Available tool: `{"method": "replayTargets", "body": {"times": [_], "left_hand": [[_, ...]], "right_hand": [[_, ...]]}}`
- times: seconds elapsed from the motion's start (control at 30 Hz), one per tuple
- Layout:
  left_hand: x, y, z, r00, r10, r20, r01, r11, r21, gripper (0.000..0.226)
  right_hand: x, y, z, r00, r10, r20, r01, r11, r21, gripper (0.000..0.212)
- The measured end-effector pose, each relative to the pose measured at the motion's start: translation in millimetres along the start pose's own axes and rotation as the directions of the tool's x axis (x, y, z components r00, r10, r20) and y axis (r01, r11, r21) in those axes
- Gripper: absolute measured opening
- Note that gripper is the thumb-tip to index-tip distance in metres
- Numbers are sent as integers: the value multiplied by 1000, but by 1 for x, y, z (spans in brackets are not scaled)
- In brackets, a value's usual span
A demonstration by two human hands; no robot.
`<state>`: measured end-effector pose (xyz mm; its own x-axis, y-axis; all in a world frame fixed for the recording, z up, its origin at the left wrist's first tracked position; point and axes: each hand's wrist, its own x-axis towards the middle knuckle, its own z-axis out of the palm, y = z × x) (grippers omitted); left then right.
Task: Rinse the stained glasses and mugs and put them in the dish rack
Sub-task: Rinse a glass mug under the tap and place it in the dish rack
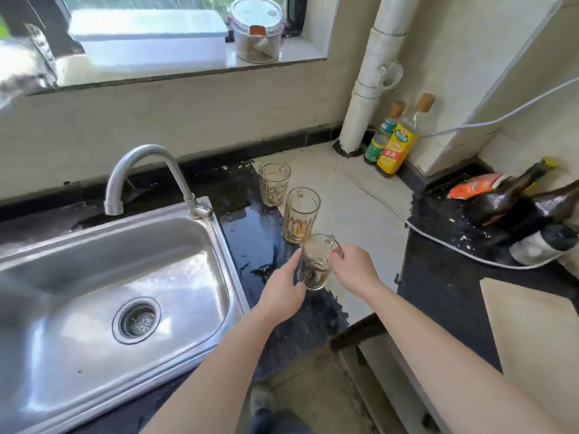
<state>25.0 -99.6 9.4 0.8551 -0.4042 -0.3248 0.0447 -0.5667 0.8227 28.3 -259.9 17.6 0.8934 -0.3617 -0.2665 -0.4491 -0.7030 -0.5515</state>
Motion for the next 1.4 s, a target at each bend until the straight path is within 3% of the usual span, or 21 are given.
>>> {"method": "replayTargets", "body": {"times": [0.17,0.3,0.47,0.6,0.67,0.77,0.83,0.9,1.0,1.13,1.4], "left_hand": [[-1,-15,-25,998,55,-28,-57,994,-97,63],[-12,-38,-56,993,50,-108,-64,989,-130,63],[-22,-75,-111,965,-25,-262,-35,975,-221,62],[-30,-118,-158,926,-74,-370,14,987,-162,52],[-34,-137,-175,902,-126,-414,65,985,-158,48],[-39,-163,-191,871,-204,-448,138,975,-176,47],[-40,-176,-198,860,-243,-448,180,967,-179,47],[-39,-187,-202,847,-275,-456,212,960,-185,47],[-36,-198,-204,826,-319,-465,248,946,-208,46],[-33,-200,-203,805,-344,-482,264,937,-229,46],[-30,-194,-201,797,-359,-485,272,931,-242,47]], "right_hand": [[6,-17,5,998,-37,55,37,999,-12,37],[-4,-61,18,984,-150,97,151,989,-6,37],[-14,-141,58,925,-284,250,267,958,100,33],[-6,-193,88,854,-290,432,237,956,174,40],[15,-210,104,894,-278,351,229,958,175,43],[61,-224,133,960,-251,121,253,967,-2,40],[87,-231,152,960,-237,146,261,948,-181,53],[103,-234,168,949,-241,205,301,883,-360,43],[112,-237,182,942,-301,146,330,767,-550,26],[103,-239,185,894,-412,177,411,595,-690,14],[92,-239,187,839,-463,285,493,425,-760,34]]}}
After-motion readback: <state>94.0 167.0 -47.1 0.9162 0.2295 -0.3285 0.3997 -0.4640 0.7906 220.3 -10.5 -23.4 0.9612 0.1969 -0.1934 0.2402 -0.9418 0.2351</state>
